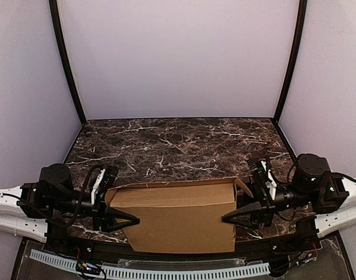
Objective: Fold the paper box
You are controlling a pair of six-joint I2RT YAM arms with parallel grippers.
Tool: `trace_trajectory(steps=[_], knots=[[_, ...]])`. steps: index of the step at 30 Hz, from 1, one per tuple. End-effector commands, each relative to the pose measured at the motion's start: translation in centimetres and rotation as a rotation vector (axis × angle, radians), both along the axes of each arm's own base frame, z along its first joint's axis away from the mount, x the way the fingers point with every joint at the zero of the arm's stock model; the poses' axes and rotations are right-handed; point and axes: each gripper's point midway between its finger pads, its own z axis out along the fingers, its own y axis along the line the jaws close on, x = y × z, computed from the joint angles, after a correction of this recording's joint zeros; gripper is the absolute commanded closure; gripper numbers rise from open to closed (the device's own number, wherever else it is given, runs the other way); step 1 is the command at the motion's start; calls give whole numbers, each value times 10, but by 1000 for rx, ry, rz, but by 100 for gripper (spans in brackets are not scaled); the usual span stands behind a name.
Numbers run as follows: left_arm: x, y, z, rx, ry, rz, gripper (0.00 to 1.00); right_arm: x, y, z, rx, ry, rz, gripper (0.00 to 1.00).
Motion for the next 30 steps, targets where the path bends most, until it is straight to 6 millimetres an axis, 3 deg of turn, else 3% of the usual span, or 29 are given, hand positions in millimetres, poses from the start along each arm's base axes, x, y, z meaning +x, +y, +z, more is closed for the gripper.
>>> trace_trajectory(steps=[1, 5, 8, 11, 24, 30], knots=[[5, -1, 37, -125, -24, 29, 65, 3, 1, 12, 39, 9, -20, 57], [8, 6, 42, -173, -22, 58, 37, 8, -1, 18, 56, 12, -53, 77], [7, 9, 38, -199, -7, 66, 15, 13, -5, 30, 99, 18, -83, 84], [5, 11, 38, -239, 4, 57, 3, 13, -12, 44, 168, 24, -92, 86], [4, 6, 38, -283, 1, 43, 3, 6, -9, 62, 202, 20, -50, 86], [2, 5, 36, -299, 12, 26, 27, 4, -10, 67, 224, 15, -38, 86]])
